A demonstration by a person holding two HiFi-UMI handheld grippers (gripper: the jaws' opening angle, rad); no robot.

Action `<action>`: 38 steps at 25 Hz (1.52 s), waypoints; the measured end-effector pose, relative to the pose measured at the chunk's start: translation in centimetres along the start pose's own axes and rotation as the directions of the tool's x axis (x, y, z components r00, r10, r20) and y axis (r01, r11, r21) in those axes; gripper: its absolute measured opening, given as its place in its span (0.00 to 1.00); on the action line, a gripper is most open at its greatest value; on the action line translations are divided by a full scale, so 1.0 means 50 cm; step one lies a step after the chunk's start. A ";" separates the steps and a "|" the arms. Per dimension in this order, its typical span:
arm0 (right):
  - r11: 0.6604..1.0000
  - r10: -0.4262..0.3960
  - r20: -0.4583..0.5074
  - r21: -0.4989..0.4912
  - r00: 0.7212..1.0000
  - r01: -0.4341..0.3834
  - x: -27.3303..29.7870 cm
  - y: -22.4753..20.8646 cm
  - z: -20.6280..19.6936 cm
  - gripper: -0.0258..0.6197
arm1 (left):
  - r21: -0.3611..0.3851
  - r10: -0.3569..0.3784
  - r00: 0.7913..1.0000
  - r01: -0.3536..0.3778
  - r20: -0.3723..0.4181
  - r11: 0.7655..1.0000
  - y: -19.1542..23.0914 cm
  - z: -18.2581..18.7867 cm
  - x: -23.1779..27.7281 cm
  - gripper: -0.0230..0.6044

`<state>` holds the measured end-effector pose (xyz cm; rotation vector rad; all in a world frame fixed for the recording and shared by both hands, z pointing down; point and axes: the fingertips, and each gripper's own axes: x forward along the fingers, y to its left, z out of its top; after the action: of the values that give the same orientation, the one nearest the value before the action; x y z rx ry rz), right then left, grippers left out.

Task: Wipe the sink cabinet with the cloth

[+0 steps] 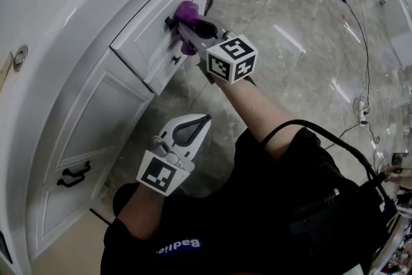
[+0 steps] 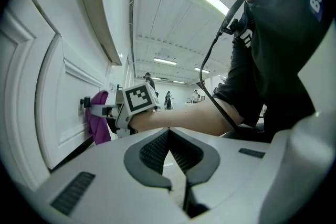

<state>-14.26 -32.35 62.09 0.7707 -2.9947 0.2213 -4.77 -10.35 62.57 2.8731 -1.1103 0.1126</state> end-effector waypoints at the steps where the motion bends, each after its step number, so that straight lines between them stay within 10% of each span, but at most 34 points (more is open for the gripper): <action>1: 1.000 0.002 -0.024 0.014 1.000 -0.002 0.004 0.000 -0.024 0.14 | 0.004 -0.001 1.000 0.001 0.002 1.000 0.001 0.001 0.000 0.04; 12: 0.986 0.101 -0.280 0.155 0.955 -0.059 -0.029 0.047 -0.225 0.15 | 0.021 -0.023 0.999 0.022 0.026 1.000 -0.008 0.016 0.011 0.04; 19: 0.983 0.147 0.006 0.112 0.989 -0.147 -0.095 0.091 0.032 0.15 | 0.070 -0.056 0.996 0.051 0.069 0.996 -0.025 0.046 0.010 0.04; 25: 0.979 0.204 0.230 -0.076 0.951 -0.192 -0.103 0.158 0.253 0.15 | 0.077 -0.053 0.995 0.046 0.088 0.996 -0.027 0.056 0.000 0.04; 38: 0.976 0.192 0.112 -0.128 0.975 -0.177 -0.022 0.177 0.074 0.14 | 0.075 -0.022 0.996 0.015 0.091 0.997 -0.019 0.055 -0.037 0.04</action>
<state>-17.57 -24.71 57.20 0.5131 -3.1627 0.0021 -5.36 -8.65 59.65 2.9811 -1.1174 0.0220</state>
